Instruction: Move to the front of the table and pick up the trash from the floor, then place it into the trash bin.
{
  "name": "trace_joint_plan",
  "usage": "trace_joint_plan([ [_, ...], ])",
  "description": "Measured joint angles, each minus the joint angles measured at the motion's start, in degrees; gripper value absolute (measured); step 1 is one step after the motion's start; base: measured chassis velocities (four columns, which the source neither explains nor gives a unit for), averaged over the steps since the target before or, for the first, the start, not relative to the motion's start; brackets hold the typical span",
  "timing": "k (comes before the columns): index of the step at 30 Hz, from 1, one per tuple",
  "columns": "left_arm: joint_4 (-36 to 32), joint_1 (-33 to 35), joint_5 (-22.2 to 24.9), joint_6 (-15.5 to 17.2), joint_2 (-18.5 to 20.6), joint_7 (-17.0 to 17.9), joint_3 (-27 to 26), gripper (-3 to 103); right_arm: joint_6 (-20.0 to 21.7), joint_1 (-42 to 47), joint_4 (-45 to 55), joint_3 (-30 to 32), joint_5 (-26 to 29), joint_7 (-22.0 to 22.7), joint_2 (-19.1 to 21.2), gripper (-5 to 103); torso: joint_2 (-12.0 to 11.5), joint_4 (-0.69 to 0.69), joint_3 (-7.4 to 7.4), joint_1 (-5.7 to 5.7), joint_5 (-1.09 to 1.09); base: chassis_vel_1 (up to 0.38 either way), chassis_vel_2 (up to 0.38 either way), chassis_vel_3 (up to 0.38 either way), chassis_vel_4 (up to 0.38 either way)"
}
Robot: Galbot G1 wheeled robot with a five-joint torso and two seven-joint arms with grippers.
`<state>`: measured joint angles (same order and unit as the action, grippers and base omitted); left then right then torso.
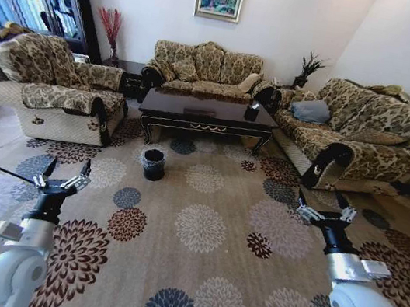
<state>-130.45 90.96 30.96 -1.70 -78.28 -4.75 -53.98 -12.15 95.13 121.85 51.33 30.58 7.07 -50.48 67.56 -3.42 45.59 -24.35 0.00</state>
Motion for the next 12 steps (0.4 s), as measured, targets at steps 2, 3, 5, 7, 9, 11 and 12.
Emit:
trace_joint_plan([
  [2,0.3,-0.1,-1.0,0.0,-0.1,1.2,0.2,100,-0.4,0.1,0.0,-0.2,0.2,1.3,0.1,100,0.6,0.0,0.29,-0.25,0.0,0.0,0.0,0.0,0.0],
  [3,0.5,-0.2,-1.6,0.1,-0.1,1.7,0.3,100,-1.0,0.1,-0.1,-0.3,0.4,1.9,0.1,100,0.7,0.0,0.34,-0.3,0.0,0.0,0.0,0.0,0.0],
  [5,0.7,-0.2,-2.1,0.1,-0.1,2.0,0.3,100,-1.3,0.1,-0.1,-0.3,0.5,2.2,0.1,100,0.8,0.0,0.37,-0.32,-0.01,0.0,0.0,0.0,0.0],
  [7,1.2,-0.3,-3.3,0.1,-0.1,2.8,0.4,100,-1.9,0.2,-0.2,-0.2,0.6,2.4,0.2,100,0.8,0.0,0.41,-0.36,0.0,0.0,0.0,0.0,0.0],
  [9,1.5,-0.3,-4.1,0.1,-0.1,2.9,0.4,100,-2.3,0.2,-0.2,0.0,0.7,2.4,0.3,100,0.8,0.0,0.41,-0.36,0.0,0.0,0.0,0.0,0.0],
  [11,1.6,-0.3,-4.3,0.1,-0.1,2.9,0.3,100,-2.4,0.1,-0.2,0.0,0.8,2.3,0.3,100,0.8,0.0,0.4,-0.36,0.0,0.0,0.0,0.0,0.0],
  [12,1.7,-0.2,-4.4,0.1,-0.1,2.9,0.3,100,-2.5,0.1,-0.2,0.0,0.9,2.2,0.4,100,0.8,0.0,0.38,-0.35,0.0,0.0,0.0,0.0,0.0],
])
